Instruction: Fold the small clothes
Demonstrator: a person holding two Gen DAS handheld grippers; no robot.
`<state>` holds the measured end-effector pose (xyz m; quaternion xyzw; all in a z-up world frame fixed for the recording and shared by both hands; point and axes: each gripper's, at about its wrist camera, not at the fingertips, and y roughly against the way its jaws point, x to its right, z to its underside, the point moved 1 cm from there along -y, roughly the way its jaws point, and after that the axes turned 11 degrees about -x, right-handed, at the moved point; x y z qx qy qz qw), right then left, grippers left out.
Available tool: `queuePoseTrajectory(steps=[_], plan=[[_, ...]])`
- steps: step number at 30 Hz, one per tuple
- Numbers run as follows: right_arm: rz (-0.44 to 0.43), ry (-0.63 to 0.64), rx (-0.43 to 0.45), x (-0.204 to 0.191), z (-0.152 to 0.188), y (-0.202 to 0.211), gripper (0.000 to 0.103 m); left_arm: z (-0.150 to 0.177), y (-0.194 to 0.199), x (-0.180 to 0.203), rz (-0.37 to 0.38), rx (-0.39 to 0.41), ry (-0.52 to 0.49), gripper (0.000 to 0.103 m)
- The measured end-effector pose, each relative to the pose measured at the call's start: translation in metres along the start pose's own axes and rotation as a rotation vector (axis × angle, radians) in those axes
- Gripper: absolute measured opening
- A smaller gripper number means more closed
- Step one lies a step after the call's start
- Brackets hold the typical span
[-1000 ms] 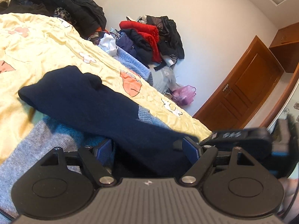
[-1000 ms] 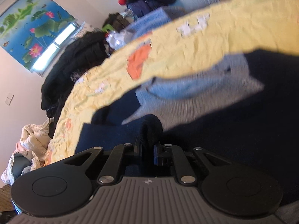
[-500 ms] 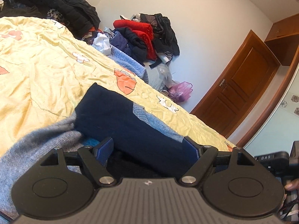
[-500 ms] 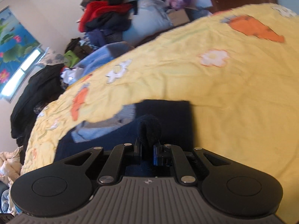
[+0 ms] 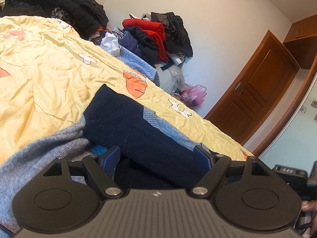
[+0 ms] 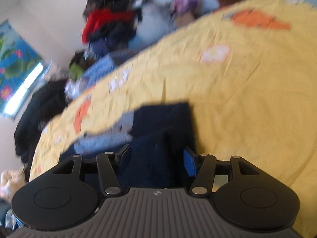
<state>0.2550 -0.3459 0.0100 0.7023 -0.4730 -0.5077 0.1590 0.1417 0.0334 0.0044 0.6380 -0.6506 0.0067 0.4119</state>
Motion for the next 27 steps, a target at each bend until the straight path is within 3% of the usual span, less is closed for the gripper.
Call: queuePoseTrajectory(steps=[3, 6, 10, 12, 16, 19, 22, 24, 26, 27], plan=[[0.013, 0.053, 0.113, -0.013, 0.004, 0.018, 0.06, 0.0, 0.0, 0.0, 0.001, 0.0, -0.002, 0.081], [0.003, 0.158, 0.083, -0.038, 0.014, 0.011, 0.06, 0.0, -0.001, 0.0, -0.003, -0.005, -0.004, 0.081], [0.098, 0.317, 0.011, -0.06, 0.033, -0.023, 0.058, 0.001, -0.001, 0.001, -0.007, -0.007, -0.01, 0.081], [0.134, 0.305, -0.01, -0.055, 0.037, -0.038, 0.055, 0.0, -0.001, 0.001, -0.007, -0.011, -0.009, 0.081], [0.098, 0.267, 0.035, -0.038, 0.039, -0.04, 0.044, -0.001, -0.005, -0.001, -0.002, -0.033, 0.006, 0.081], [0.17, 0.27, 0.013, -0.05, 0.041, -0.034, 0.042, -0.005, -0.015, -0.003, 0.017, -0.109, 0.016, 0.082], [0.129, 0.271, 0.035, -0.063, 0.063, -0.015, 0.044, -0.008, -0.019, 0.007, -0.018, -0.186, -0.081, 0.082], [0.163, 0.304, 0.034, -0.069, 0.084, -0.009, 0.048, -0.007, -0.014, 0.015, -0.041, -0.211, -0.187, 0.082], [0.215, 0.331, -0.003, -0.067, 0.105, -0.014, 0.049, -0.002, -0.018, 0.022, -0.075, -0.31, -0.318, 0.082], [0.229, 0.363, 0.029, -0.066, 0.116, -0.014, 0.053, 0.001, -0.018, 0.024, -0.097, -0.333, -0.379, 0.082]])
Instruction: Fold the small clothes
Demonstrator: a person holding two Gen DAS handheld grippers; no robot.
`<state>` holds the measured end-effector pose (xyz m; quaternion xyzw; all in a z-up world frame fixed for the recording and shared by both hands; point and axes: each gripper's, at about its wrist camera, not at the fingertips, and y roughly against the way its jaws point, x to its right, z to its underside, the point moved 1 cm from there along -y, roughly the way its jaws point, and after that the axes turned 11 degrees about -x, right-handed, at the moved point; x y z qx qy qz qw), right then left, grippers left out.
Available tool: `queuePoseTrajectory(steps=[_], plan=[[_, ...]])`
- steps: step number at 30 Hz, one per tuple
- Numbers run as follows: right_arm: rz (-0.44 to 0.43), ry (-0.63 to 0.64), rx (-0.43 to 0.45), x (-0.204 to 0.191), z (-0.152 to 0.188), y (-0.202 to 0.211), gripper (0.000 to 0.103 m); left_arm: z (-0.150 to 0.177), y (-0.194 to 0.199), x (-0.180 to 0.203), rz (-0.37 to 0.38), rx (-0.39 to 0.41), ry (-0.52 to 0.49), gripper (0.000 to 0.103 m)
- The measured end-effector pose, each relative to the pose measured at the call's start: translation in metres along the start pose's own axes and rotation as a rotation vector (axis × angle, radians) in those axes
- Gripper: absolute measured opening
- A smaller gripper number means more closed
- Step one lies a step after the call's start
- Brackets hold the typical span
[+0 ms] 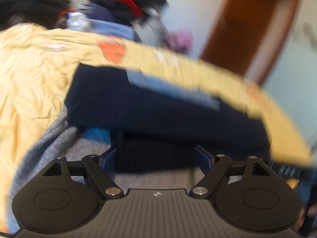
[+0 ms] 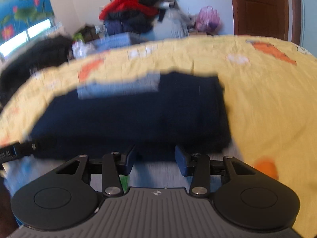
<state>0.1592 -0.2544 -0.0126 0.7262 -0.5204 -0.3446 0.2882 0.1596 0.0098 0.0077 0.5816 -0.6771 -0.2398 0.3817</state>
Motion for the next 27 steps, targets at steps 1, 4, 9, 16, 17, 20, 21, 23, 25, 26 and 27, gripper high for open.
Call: queuePoseTrajectory(steps=[1, 4, 9, 16, 17, 20, 21, 23, 25, 26, 27], plan=[[0.024, 0.026, 0.012, -0.004, 0.007, 0.002, 0.053, 0.003, 0.001, 0.003, -0.03, -0.015, -0.052, 0.082], [0.028, 0.007, 0.007, -0.014, 0.021, 0.013, 0.059, 0.016, 0.011, 0.004, -0.044, -0.065, -0.133, 0.082], [0.044, 0.054, 0.016, -0.031, 0.048, 0.025, 0.067, 0.042, 0.025, 0.006, -0.067, -0.095, -0.206, 0.084], [0.006, 0.092, 0.019, -0.038, 0.055, 0.046, 0.067, 0.054, 0.04, 0.009, -0.07, -0.072, -0.255, 0.088], [-0.007, 0.112, 0.037, -0.036, 0.048, 0.05, 0.067, 0.049, 0.046, 0.007, -0.053, -0.06, -0.255, 0.088], [-0.033, 0.182, 0.084, -0.028, 0.014, 0.059, 0.068, 0.017, 0.06, -0.002, -0.032, 0.001, -0.27, 0.088], [-0.042, 0.206, 0.082, -0.024, -0.002, 0.059, 0.068, 0.002, 0.062, -0.005, -0.043, 0.024, -0.272, 0.088], [-0.038, 0.242, 0.074, -0.017, -0.038, 0.052, 0.07, -0.033, 0.057, -0.015, -0.058, 0.059, -0.255, 0.088], [-0.027, 0.268, 0.032, -0.01, -0.074, 0.033, 0.072, -0.069, 0.041, -0.027, -0.069, 0.066, -0.231, 0.088], [-0.011, 0.277, 0.027, -0.006, -0.09, 0.022, 0.072, -0.087, 0.029, -0.033, -0.078, 0.053, -0.212, 0.088], [0.008, 0.29, 0.021, -0.004, -0.106, 0.01, 0.072, -0.103, 0.015, -0.04, -0.091, 0.033, -0.189, 0.088]])
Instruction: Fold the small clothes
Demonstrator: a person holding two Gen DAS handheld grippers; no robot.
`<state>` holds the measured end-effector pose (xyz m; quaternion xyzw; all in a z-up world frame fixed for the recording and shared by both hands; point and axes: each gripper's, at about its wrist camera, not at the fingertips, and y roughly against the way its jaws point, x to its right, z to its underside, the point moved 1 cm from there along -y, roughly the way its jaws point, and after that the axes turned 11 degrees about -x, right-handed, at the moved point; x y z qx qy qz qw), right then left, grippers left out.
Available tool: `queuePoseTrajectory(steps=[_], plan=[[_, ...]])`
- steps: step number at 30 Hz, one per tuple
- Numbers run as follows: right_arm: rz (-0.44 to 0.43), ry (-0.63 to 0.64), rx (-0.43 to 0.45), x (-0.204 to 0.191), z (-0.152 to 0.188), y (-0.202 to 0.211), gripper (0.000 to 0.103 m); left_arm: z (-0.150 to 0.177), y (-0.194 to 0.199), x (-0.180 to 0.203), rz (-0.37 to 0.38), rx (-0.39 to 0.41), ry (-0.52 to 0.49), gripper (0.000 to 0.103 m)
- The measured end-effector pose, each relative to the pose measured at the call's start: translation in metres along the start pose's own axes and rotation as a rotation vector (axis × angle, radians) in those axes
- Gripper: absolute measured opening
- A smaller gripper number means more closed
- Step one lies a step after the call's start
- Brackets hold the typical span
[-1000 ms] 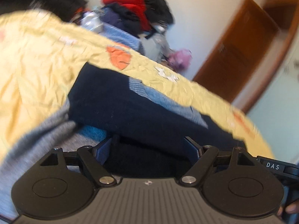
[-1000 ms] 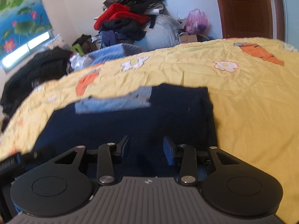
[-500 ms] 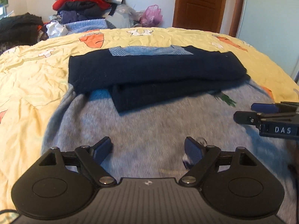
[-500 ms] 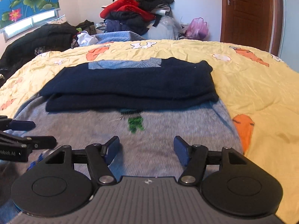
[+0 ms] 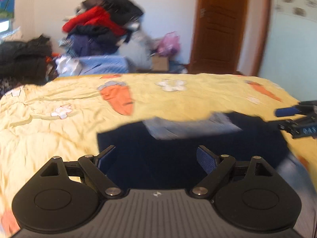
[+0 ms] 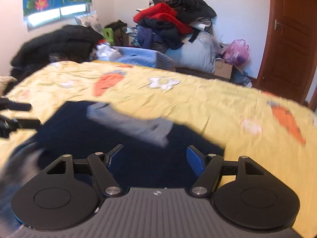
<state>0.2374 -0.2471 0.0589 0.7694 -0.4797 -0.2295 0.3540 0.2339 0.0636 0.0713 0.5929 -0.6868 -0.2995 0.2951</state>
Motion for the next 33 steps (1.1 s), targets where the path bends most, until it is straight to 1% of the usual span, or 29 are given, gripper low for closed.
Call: queuePoseTrajectory(steps=[2, 3, 6, 7, 9, 10, 13, 15, 16, 17, 19, 20, 21, 22, 25, 26, 27, 28, 30, 31, 32, 33], plan=[[0.021, 0.011, -0.037, 0.013, -0.025, -0.03, 0.072, -0.024, -0.029, -0.013, -0.011, -0.039, 0.017, 0.088], [0.028, 0.012, -0.053, 0.02, -0.033, -0.045, 0.072, -0.032, -0.041, -0.017, -0.018, -0.043, 0.01, 0.088], [0.037, 0.019, -0.114, 0.038, -0.052, -0.089, 0.072, -0.046, -0.069, -0.022, -0.071, -0.023, -0.054, 0.088], [0.041, 0.027, -0.139, 0.041, -0.054, -0.103, 0.072, -0.049, -0.077, -0.024, -0.072, -0.033, -0.069, 0.088], [0.042, 0.051, -0.171, 0.045, -0.054, -0.122, 0.072, -0.054, -0.092, -0.03, -0.041, -0.061, -0.089, 0.088], [0.029, 0.057, -0.177, 0.046, -0.054, -0.128, 0.072, -0.056, -0.097, -0.032, -0.027, -0.072, -0.101, 0.088], [-0.051, 0.073, -0.178, 0.051, -0.053, -0.138, 0.073, -0.057, -0.117, -0.032, -0.006, -0.122, -0.14, 0.088], [-0.101, 0.067, -0.175, 0.054, -0.053, -0.14, 0.076, -0.056, -0.133, -0.032, 0.013, -0.164, -0.158, 0.088], [-0.116, 0.074, -0.174, 0.055, -0.054, -0.14, 0.077, -0.054, -0.139, -0.032, 0.03, -0.181, -0.162, 0.089], [-0.13, 0.081, -0.177, 0.055, -0.055, -0.141, 0.076, -0.054, -0.142, -0.033, 0.043, -0.171, -0.159, 0.089], [-0.155, 0.091, -0.182, 0.053, -0.06, -0.142, 0.057, -0.056, -0.145, -0.033, 0.059, -0.16, -0.156, 0.089], [-0.158, 0.11, -0.186, 0.051, -0.062, -0.14, 0.031, -0.058, -0.146, -0.033, 0.058, -0.157, -0.154, 0.089], [-0.178, 0.13, -0.194, 0.047, -0.063, -0.138, 0.012, -0.059, -0.147, -0.033, 0.057, -0.156, -0.154, 0.089], [-0.201, 0.14, -0.203, 0.044, -0.063, -0.135, 0.012, -0.061, -0.148, -0.033, 0.059, -0.155, -0.153, 0.089], [-0.177, 0.207, -0.208, 0.029, -0.057, -0.131, 0.012, -0.062, -0.148, -0.032, 0.06, -0.141, -0.165, 0.087], [-0.162, 0.213, -0.202, 0.027, -0.057, -0.13, 0.012, -0.062, -0.148, -0.032, 0.059, -0.131, -0.166, 0.08], [-0.143, 0.211, -0.188, 0.026, -0.059, -0.127, 0.011, -0.063, -0.146, -0.031, 0.061, -0.119, -0.166, 0.074], [-0.122, 0.203, -0.156, 0.028, -0.06, -0.122, 0.011, -0.064, -0.144, -0.031, 0.06, -0.109, -0.161, 0.062], [-0.099, 0.115, -0.057, 0.044, -0.065, -0.112, 0.011, -0.066, -0.146, -0.032, 0.043, -0.105, -0.138, 0.061], [-0.079, 0.048, -0.039, 0.056, -0.066, -0.114, 0.011, -0.065, -0.15, -0.033, 0.035, -0.106, -0.127, 0.063], [-0.065, -0.006, -0.057, 0.067, -0.065, -0.122, 0.011, -0.064, -0.15, -0.033, 0.03, -0.094, -0.121, 0.064], [-0.059, -0.028, -0.086, 0.073, -0.061, -0.13, 0.011, -0.065, -0.151, -0.033, 0.021, -0.093, -0.118, 0.065]])
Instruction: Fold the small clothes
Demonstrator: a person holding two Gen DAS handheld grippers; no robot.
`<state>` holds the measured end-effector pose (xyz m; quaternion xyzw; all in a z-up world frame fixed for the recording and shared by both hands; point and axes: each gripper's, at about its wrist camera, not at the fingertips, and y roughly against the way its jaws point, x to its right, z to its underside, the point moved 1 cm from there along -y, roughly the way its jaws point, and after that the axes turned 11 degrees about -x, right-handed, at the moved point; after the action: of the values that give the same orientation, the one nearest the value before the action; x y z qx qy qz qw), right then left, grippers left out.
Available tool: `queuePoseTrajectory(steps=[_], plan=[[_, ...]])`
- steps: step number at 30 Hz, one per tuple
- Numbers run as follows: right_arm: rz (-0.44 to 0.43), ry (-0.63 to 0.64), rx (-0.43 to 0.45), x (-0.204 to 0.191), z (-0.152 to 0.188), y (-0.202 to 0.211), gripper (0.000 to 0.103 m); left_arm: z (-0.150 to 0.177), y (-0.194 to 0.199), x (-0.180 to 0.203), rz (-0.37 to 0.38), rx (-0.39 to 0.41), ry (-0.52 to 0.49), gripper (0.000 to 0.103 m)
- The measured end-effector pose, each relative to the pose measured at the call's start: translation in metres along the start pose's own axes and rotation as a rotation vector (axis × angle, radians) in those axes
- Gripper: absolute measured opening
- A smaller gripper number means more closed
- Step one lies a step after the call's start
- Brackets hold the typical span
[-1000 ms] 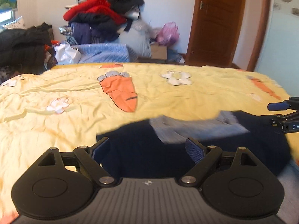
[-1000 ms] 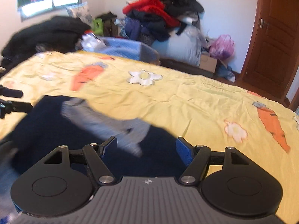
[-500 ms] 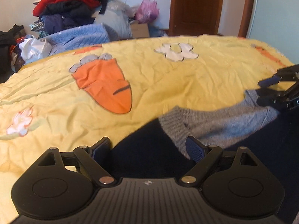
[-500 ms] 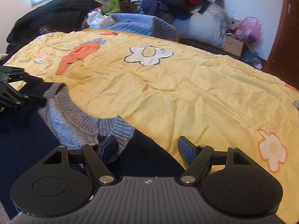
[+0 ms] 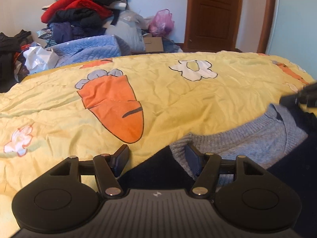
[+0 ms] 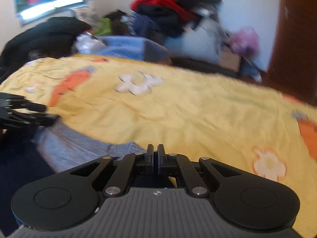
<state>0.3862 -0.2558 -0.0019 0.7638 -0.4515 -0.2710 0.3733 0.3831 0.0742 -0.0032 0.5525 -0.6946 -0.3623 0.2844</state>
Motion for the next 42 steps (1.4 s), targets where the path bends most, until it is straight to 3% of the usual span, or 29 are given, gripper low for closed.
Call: queuePoseTrajectory(steps=[1, 4, 7, 9, 11, 14, 16, 18, 20, 23, 28, 32, 34, 37, 39, 42], plan=[[0.013, 0.012, -0.016, -0.001, 0.005, -0.006, 0.011, 0.0, 0.0, 0.001, -0.008, 0.001, 0.002, 0.067], [0.042, 0.0, 0.018, -0.006, 0.009, -0.006, 0.011, 0.001, -0.003, -0.002, -0.051, 0.009, 0.035, 0.086], [0.075, -0.003, 0.041, -0.01, 0.01, -0.004, 0.015, 0.001, 0.002, -0.005, -0.075, 0.005, 0.075, 0.087], [0.09, -0.012, 0.08, -0.016, 0.013, 0.011, 0.035, 0.003, 0.017, -0.004, -0.12, 0.029, 0.111, 0.085], [0.087, -0.049, 0.153, -0.021, 0.016, 0.039, 0.045, 0.011, 0.044, 0.004, -0.121, 0.07, 0.13, 0.085], [0.014, -0.092, 0.204, -0.039, 0.035, 0.071, 0.064, 0.03, 0.078, 0.034, -0.037, 0.123, 0.111, 0.085], [-0.063, -0.096, 0.159, -0.062, 0.049, 0.068, 0.062, 0.043, 0.081, 0.057, 0.042, 0.097, 0.103, 0.085], [-0.082, -0.057, 0.09, -0.087, 0.062, 0.052, 0.062, 0.054, 0.068, 0.079, 0.092, 0.033, 0.072, 0.085], [-0.033, -0.014, 0.05, -0.108, 0.075, 0.035, 0.062, 0.064, 0.052, 0.092, 0.043, -0.016, 0.061, 0.085], [0.034, 0.009, 0.09, -0.116, 0.083, 0.029, 0.066, 0.069, 0.045, 0.094, 0.005, 0.01, 0.044, 0.09], [0.048, -0.148, 0.093, -0.107, 0.086, 0.053, 0.067, 0.071, 0.07, 0.082, 0.021, -0.013, 0.142, 0.09], [0.039, -0.198, 0.11, -0.118, 0.127, 0.077, 0.07, 0.112, 0.11, 0.092, 0.067, 0.019, 0.195, 0.09], [0.076, -0.179, 0.1, -0.128, 0.149, 0.085, 0.07, 0.137, 0.12, 0.105, 0.047, -0.006, 0.181, 0.09], [0.103, -0.172, 0.081, -0.141, 0.178, 0.097, 0.083, 0.174, 0.131, 0.123, 0.019, -0.043, 0.156, 0.09], [0.126, -0.156, 0.078, -0.152, 0.195, 0.103, 0.084, 0.192, 0.141, 0.135, -0.038, -0.024, 0.11, 0.09], [0.18, -0.131, 0.08, -0.167, 0.216, 0.114, 0.084, 0.21, 0.153, 0.144, -0.053, -0.031, 0.098, 0.09]])
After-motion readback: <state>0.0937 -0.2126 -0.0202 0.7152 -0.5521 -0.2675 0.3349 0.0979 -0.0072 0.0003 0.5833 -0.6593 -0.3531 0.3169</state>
